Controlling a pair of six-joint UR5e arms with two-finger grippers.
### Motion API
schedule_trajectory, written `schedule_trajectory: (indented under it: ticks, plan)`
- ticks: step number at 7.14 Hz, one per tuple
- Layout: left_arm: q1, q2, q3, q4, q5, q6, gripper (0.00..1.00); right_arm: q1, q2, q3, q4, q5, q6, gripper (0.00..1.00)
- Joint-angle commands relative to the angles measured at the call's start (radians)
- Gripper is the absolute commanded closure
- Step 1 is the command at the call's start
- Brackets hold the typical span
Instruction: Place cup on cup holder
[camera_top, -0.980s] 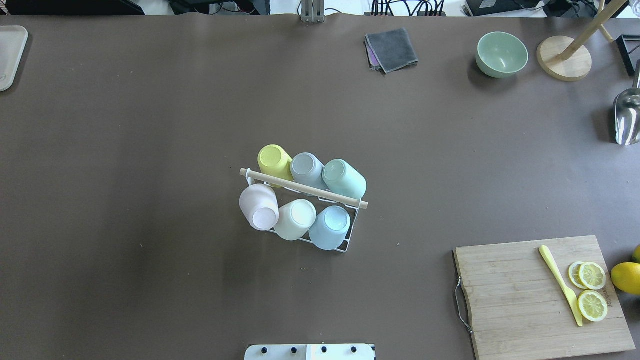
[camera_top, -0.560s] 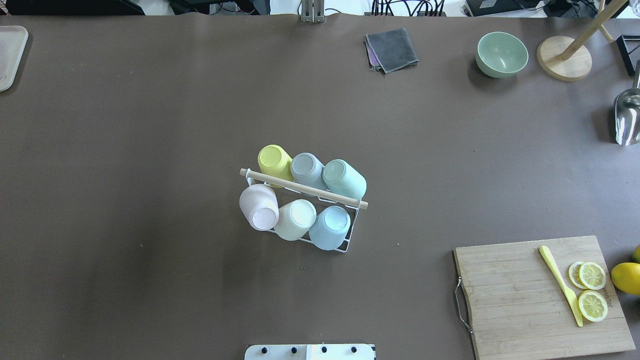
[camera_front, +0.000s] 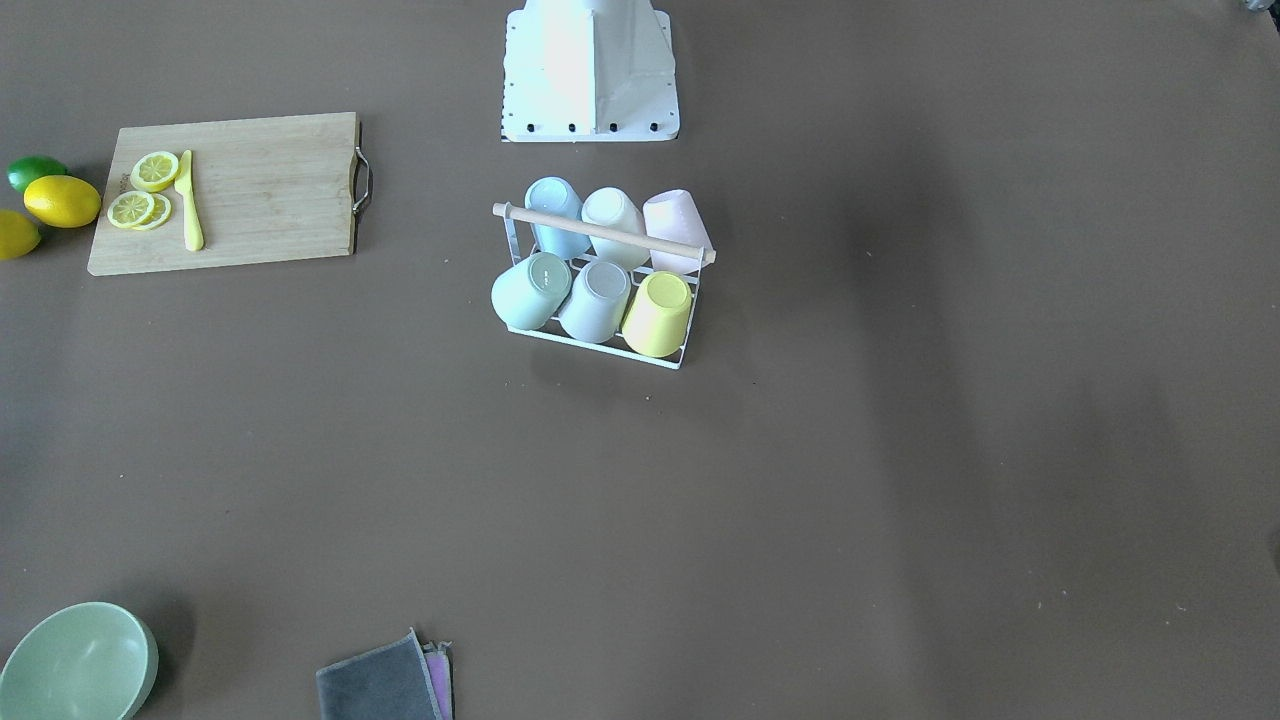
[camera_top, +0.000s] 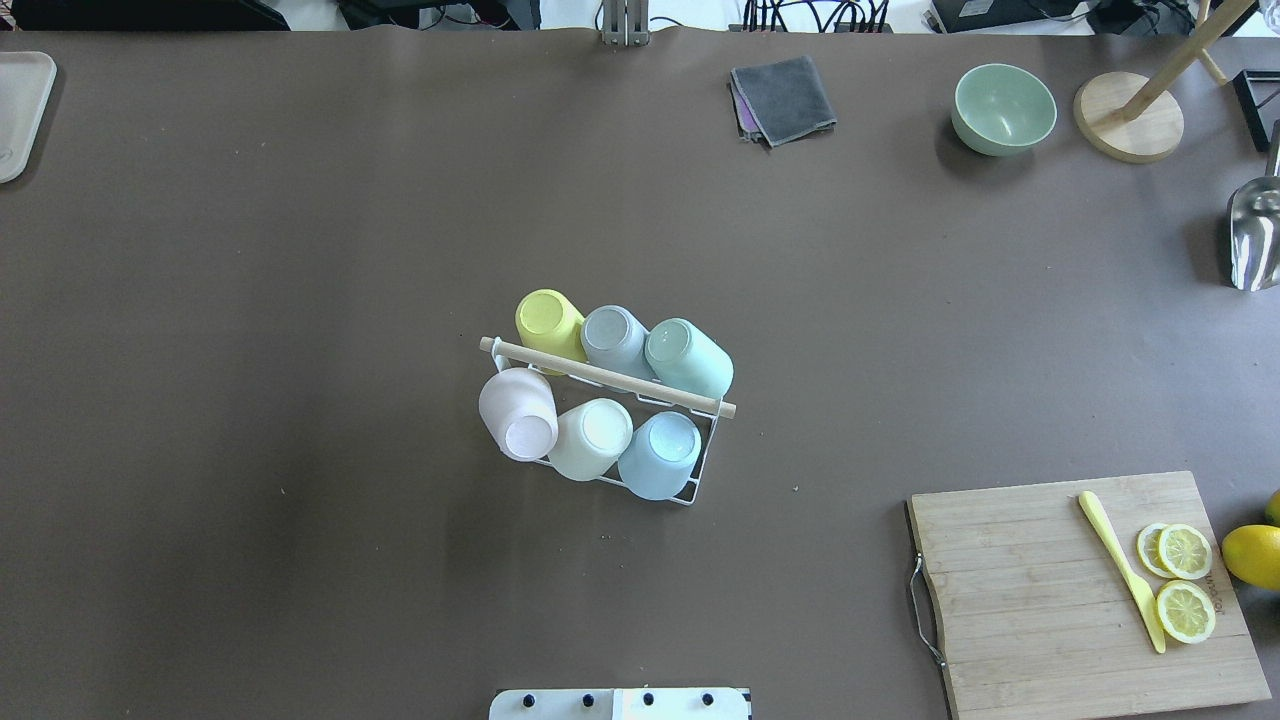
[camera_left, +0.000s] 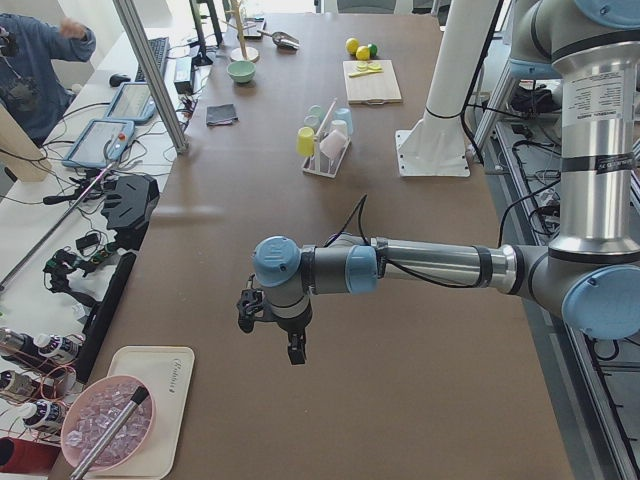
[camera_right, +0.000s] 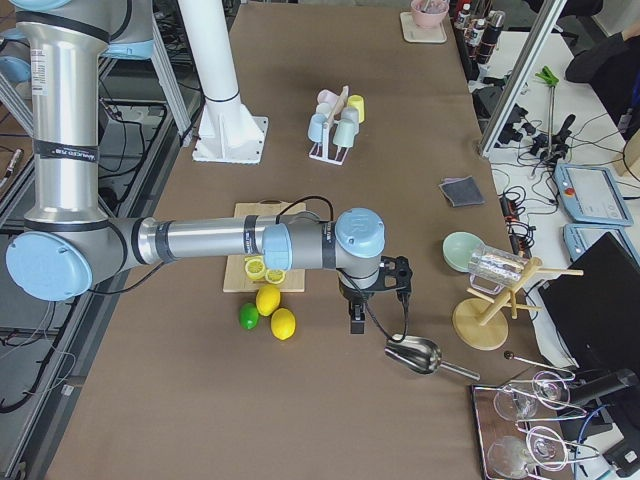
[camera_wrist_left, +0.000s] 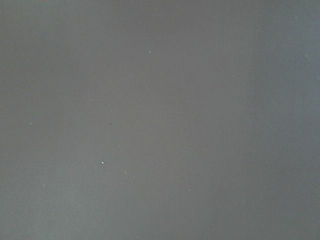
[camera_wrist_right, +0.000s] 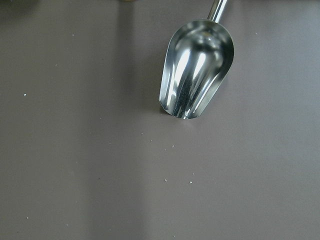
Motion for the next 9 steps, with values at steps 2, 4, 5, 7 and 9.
schedule_trajectory:
  ticks: [2, 4, 5, 7, 9]
  plan:
    - [0.000, -0.011, 0.000, -0.002, 0.001, 0.000, 0.02, -0.016, 0.013, 0.014, -0.052, -0.005, -0.001, 0.00]
    - [0.000, -0.011, -0.003, -0.002, -0.001, 0.000, 0.01, -0.023, 0.004, 0.016, -0.053, 0.005, 0.002, 0.00]
    - [0.000, -0.010, -0.002, -0.002, -0.001, 0.000, 0.01, -0.023, -0.005, -0.006, -0.052, -0.003, 0.000, 0.00]
    - [0.000, -0.010, -0.002, -0.002, -0.001, 0.000, 0.01, -0.023, -0.007, -0.084, -0.041, 0.000, -0.012, 0.00]
    - [0.000, -0.010, -0.003, -0.002, -0.001, 0.000, 0.01, -0.017, -0.005, -0.084, -0.041, -0.005, -0.014, 0.00]
